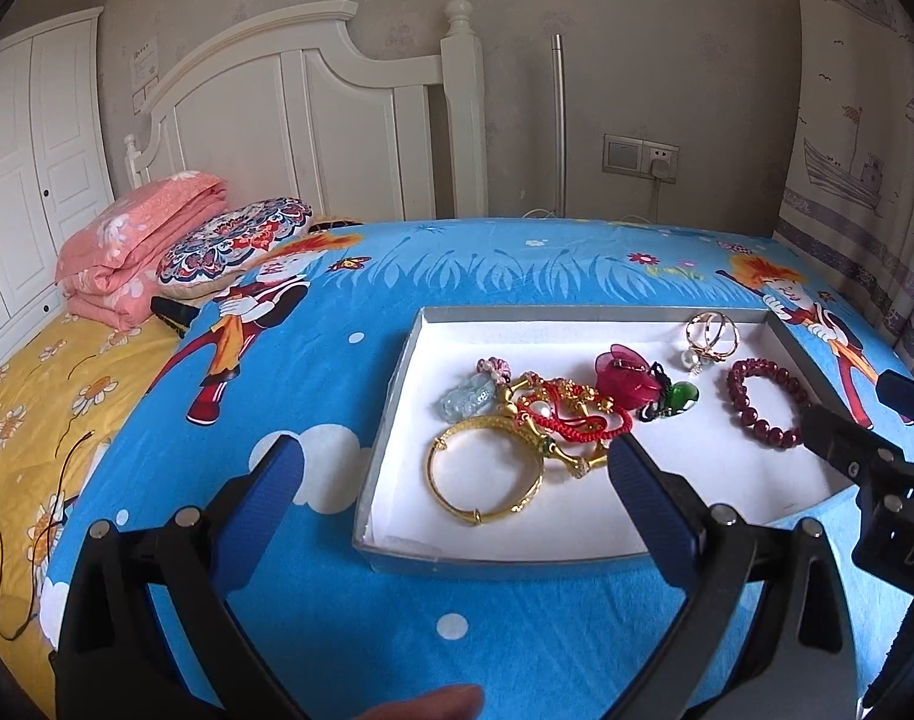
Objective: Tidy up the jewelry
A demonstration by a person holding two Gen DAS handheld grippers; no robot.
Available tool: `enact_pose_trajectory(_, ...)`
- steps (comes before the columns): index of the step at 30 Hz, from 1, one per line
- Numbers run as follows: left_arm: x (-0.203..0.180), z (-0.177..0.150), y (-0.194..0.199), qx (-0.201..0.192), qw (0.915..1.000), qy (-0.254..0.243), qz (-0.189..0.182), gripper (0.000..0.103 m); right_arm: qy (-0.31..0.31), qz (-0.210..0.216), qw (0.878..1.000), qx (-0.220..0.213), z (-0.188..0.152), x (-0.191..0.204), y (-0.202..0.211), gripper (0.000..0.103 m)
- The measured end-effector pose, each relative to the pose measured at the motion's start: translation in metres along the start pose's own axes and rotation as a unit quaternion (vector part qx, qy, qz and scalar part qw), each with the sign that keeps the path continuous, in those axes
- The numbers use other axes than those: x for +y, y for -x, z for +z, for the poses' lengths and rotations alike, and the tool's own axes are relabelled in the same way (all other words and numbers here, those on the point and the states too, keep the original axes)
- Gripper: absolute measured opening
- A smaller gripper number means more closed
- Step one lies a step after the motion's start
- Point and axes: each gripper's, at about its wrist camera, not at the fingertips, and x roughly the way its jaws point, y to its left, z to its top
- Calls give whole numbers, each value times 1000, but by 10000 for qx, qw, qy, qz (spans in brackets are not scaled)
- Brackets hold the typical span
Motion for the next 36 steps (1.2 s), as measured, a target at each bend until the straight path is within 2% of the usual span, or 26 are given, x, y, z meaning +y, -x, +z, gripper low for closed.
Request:
enact_pose_trajectory(5,0,-6,12,-69,10000,-52,50,98,104,-66,9999,-38,-10,3,12,84)
enact_pose_trajectory(17,6,-14,13,259,9996,-3,-55,98,179,-180,9996,151,-10,2,20,84)
enact_pose_trajectory(36,2,-14,12,283,9996,-35,-90,98,210,-145,9994,227,-14,8,16,84)
